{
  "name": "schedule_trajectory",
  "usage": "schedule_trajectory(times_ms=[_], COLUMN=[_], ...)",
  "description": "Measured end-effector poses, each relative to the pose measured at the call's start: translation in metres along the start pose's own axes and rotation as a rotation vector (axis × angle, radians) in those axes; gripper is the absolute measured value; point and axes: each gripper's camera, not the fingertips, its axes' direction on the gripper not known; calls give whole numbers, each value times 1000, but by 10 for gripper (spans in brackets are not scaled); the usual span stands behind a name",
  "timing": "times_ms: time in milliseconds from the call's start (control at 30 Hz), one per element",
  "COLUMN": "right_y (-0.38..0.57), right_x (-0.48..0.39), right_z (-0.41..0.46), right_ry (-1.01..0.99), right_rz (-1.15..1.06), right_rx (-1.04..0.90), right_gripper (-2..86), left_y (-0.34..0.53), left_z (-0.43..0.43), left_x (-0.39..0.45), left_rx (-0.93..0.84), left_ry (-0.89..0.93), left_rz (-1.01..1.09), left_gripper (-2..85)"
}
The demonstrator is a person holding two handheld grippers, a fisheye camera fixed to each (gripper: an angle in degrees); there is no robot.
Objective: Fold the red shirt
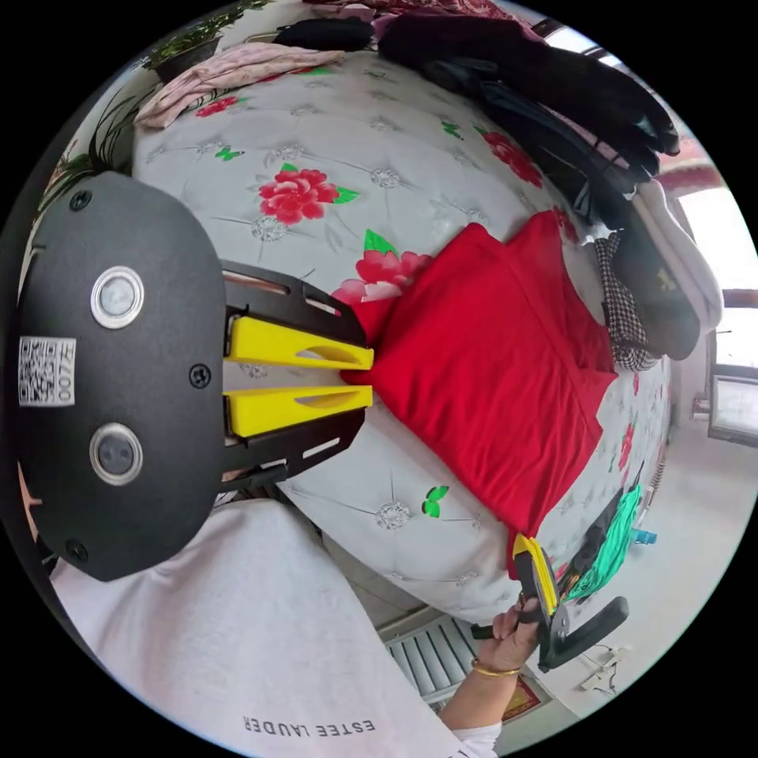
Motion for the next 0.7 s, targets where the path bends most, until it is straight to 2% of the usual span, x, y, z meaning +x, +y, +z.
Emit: schedule_trajectory(times_ms=[233, 367, 533, 633, 700], right_y=[57, 53, -17, -59, -61], right_x=[-24, -22, 13, 55, 73], right_z=[-68, -130, -156, -141, -137], right_ry=[-124, -264, -243, -154, -140], right_rz=[-17, -25, -54, 78, 128], right_rx=[8, 17, 74, 91, 102], right_gripper=[2, 2, 10, 29, 40], left_y=[33, 24, -36, -58, -57], left_z=[-82, -137, -119, -97, -100], left_x=[17, -15, -108, -161, -173], left_rx=[-20, -15, 81, 136, 169], left_ry=[280, 491, 516, 437, 421], left_rz=[-12, -145, -339, -534, -566], left_gripper=[30, 34, 46, 60, 75])
